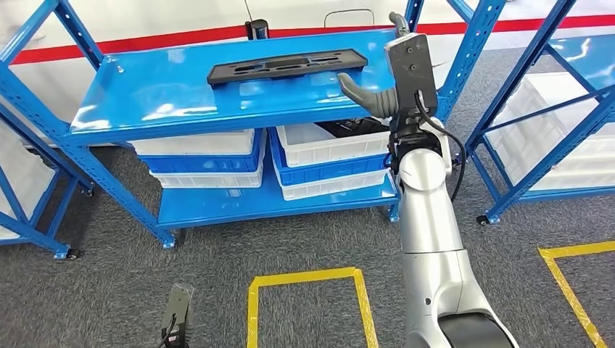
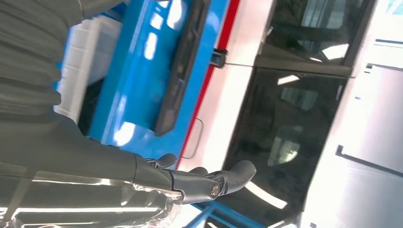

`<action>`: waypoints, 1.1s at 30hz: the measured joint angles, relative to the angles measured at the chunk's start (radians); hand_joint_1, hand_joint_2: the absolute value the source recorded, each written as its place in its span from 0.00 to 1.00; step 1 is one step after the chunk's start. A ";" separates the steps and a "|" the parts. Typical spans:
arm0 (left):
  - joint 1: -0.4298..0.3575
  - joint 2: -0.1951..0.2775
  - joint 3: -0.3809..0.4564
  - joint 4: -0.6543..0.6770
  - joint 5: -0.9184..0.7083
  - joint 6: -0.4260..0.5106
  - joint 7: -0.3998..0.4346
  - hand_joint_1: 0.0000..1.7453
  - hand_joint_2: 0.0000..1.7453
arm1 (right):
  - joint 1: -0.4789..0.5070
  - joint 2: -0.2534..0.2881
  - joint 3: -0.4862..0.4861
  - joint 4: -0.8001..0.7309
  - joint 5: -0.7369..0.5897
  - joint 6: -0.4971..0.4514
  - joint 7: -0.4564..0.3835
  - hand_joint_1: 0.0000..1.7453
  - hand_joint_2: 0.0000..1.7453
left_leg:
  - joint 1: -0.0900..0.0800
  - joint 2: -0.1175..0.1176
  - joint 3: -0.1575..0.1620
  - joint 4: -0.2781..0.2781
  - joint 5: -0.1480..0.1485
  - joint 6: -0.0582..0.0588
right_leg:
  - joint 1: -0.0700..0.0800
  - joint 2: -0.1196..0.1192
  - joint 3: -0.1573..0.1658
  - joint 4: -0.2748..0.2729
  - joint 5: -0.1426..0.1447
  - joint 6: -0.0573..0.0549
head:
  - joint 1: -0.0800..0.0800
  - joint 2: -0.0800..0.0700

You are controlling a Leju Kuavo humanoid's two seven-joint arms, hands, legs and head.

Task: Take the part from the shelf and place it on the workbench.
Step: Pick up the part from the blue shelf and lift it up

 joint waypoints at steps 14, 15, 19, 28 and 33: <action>0.006 -0.004 -0.023 0.014 -0.027 0.011 0.019 0.00 0.00 | 0.054 -0.054 -0.033 0.004 -0.022 -0.008 -0.019 0.00 1.00 | 0.001 -0.026 0.378 -0.252 -0.195 0.053 | 0.004 -0.019 -0.284 0.097 0.032 0.074 | 0.008 0.000; 0.007 -0.004 -0.023 0.016 -0.028 0.011 0.019 0.00 0.00 | 0.057 -0.058 -0.034 0.007 -0.025 -0.009 -0.020 0.00 1.00 | 0.000 -0.028 0.396 -0.245 -0.218 0.047 | 0.006 -0.026 -0.298 0.032 0.137 0.088 | 0.008 0.000; 0.001 -0.003 -0.024 0.019 -0.030 0.017 0.017 0.00 0.00 | 0.058 -0.058 -0.040 0.001 -0.031 -0.012 -0.022 0.00 1.00 | -0.010 -0.030 0.405 -0.170 -0.278 0.025 | -0.003 -0.028 -0.301 0.001 0.296 0.040 | 0.007 0.000; -0.024 0.003 -0.025 0.018 -0.037 0.035 0.010 0.00 0.00 | 0.043 -0.041 -0.041 -0.015 -0.046 -0.013 -0.039 0.00 1.00 | 0.010 -0.001 0.133 0.140 -0.333 -0.006 | -0.015 -0.010 -0.251 0.012 0.236 0.001 | -0.002 0.000; -0.020 0.005 -0.025 0.018 -0.040 0.049 0.008 0.00 0.00 | 0.042 -0.036 -0.041 -0.015 -0.056 -0.010 -0.054 0.00 1.00 | 0.019 0.011 0.148 -0.078 -0.180 0.002 | -0.011 -0.008 -0.236 0.024 0.214 0.034 | -0.006 0.000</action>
